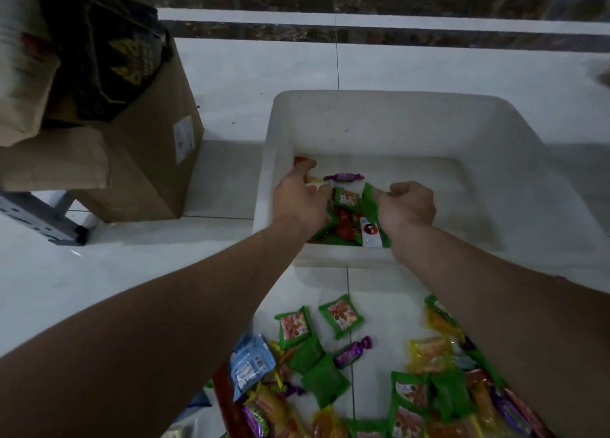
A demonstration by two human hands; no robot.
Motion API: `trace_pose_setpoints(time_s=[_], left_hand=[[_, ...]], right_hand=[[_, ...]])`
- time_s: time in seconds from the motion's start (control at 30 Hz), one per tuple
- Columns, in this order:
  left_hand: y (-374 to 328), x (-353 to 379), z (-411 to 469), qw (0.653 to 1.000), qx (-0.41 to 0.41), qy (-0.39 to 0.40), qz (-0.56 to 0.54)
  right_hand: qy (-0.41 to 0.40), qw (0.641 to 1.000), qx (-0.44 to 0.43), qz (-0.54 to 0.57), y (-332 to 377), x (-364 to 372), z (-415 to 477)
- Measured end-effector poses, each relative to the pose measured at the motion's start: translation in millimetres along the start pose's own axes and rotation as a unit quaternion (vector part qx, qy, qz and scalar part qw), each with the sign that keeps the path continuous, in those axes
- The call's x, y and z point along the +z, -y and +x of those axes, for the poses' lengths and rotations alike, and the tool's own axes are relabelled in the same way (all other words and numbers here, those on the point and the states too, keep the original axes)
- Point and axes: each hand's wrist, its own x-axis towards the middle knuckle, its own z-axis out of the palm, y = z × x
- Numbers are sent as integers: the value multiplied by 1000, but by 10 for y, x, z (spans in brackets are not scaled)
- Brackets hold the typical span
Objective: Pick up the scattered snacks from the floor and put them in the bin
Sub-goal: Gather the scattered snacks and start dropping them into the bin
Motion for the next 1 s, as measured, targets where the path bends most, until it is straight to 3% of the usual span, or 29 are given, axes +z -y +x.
trace_pose_setpoints(time_s=[0.2,0.5,0.83,1.0], left_hand=[[-56,-348,-163,998,51,-16,-19],[226,-1302,-558,989,104,-85,62],[1051,-2336,-1256,980,36,-164,111],[1581,-2563,-1601,974,2,-120,192]], right_hand=[[60,985,-135,-92,83,-29,-341],[143,932,-293,-160,344,152,-1214],[239,902,-317,-170,205,689,-2218],[289,881,-313,-204,-68,900,-2574]])
